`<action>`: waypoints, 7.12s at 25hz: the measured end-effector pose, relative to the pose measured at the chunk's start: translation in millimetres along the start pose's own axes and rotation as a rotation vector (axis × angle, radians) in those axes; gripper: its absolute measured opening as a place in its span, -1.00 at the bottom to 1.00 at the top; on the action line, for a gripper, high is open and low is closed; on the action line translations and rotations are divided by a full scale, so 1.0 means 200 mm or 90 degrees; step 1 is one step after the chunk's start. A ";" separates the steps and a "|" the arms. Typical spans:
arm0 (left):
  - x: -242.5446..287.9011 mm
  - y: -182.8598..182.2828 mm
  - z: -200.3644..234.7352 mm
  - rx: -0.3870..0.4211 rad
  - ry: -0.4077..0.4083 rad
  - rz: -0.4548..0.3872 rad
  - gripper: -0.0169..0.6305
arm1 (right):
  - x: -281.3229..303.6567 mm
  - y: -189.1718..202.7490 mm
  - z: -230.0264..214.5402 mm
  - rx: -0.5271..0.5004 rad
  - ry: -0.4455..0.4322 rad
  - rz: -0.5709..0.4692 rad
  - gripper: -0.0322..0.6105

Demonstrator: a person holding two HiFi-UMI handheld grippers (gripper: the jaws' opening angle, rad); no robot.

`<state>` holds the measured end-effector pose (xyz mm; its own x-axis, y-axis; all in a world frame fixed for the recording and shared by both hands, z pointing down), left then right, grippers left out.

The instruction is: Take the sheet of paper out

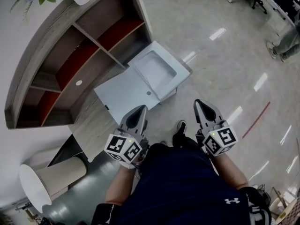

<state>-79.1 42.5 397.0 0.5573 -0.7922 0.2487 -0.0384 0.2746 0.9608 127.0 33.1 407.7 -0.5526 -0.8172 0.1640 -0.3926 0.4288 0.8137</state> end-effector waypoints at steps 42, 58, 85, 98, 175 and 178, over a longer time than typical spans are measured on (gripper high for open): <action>0.89 1.20 0.93 -0.590 -0.061 0.253 -0.50 | 0.67 0.17 0.00 0.001 0.038 0.138 -0.86; 1.01 1.31 0.90 -0.524 -0.119 0.354 -0.41 | 0.68 0.14 -0.28 0.071 0.023 0.155 -0.86; 1.20 1.26 0.86 -0.587 -0.070 0.267 -0.68 | 0.59 0.15 -0.40 0.104 0.053 0.161 -0.86; 1.04 1.26 0.88 -0.563 -0.075 0.279 -0.89 | 0.58 0.16 -0.30 0.090 0.033 0.164 -0.86; 0.37 0.05 0.46 -0.373 0.119 0.027 -0.90 | 0.67 -0.22 -0.09 0.050 -0.018 0.061 -0.86; 0.38 0.00 0.42 -0.323 0.144 0.016 -0.90 | 0.67 -0.27 -0.08 0.053 -0.024 0.047 -0.86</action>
<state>-106.3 -63.0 425.2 0.7273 -0.6611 0.1845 0.3195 0.5641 0.7614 85.6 -105.0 393.9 -0.6086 -0.7678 0.2003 -0.4078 0.5192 0.7511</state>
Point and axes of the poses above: the fingertips, and each gripper's own axes: x forward along the fingers, z to its left, y out of its underside, the point moved 2 cm from there along -x, backward along the fingers, and after that the axes turned 13 degrees about x, right-handed, at the moved point
